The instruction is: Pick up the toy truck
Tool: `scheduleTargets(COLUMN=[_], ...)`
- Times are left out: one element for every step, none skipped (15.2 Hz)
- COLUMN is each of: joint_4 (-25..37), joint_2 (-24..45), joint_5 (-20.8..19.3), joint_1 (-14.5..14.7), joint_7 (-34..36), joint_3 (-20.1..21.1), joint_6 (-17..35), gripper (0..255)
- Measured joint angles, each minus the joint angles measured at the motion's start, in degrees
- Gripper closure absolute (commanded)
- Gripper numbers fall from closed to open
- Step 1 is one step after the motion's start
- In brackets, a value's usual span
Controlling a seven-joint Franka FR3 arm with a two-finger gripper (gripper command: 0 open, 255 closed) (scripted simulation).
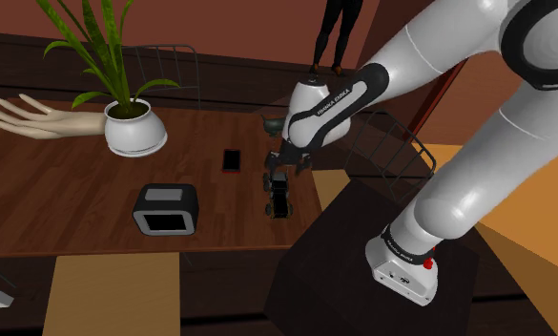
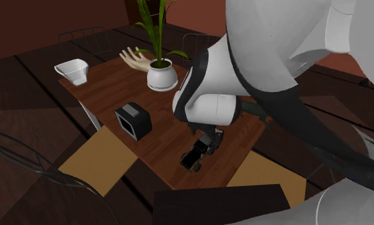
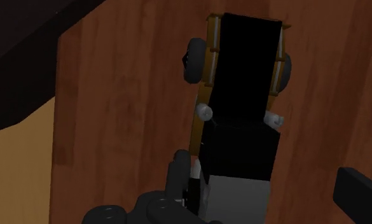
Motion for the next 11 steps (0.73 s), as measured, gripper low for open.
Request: scheduleTargets(joint_4=[0.80,0.71,0.73,0.71,1.02,1.10,1.21,1.38,1.61,1.65,1.69], joint_2=[2.76,4.38,5.27,6.16,7.41,8.24,9.32,10.21,11.58,12.25,12.67], joint_5=[-0.25,-0.11,-0.07,-0.01,-0.09,-0.09,-0.06,-0.10,-0.10,-0.09,-0.08], joint_1=[-0.40,-0.38,-0.29,-0.17,-0.12,-0.12,-0.08,0.03,-0.06,0.02,0.03], joint_7=[0.75,1.25,1.68,1.94,2.04,1.99,1.95,2.05,1.75,1.81,1.77], joint_3=[-0.31,-0.32,-0.27,-0.18,-0.19,-0.21,-0.20,-0.17,-0.25,-0.22,-0.21], joint_6=[1.90,3.58,4.46,5.42,6.37,7.12,8.09,8.83,9.94,10.57,10.97], gripper=[0,0,0,0,0,0,0,0,0,0,255])
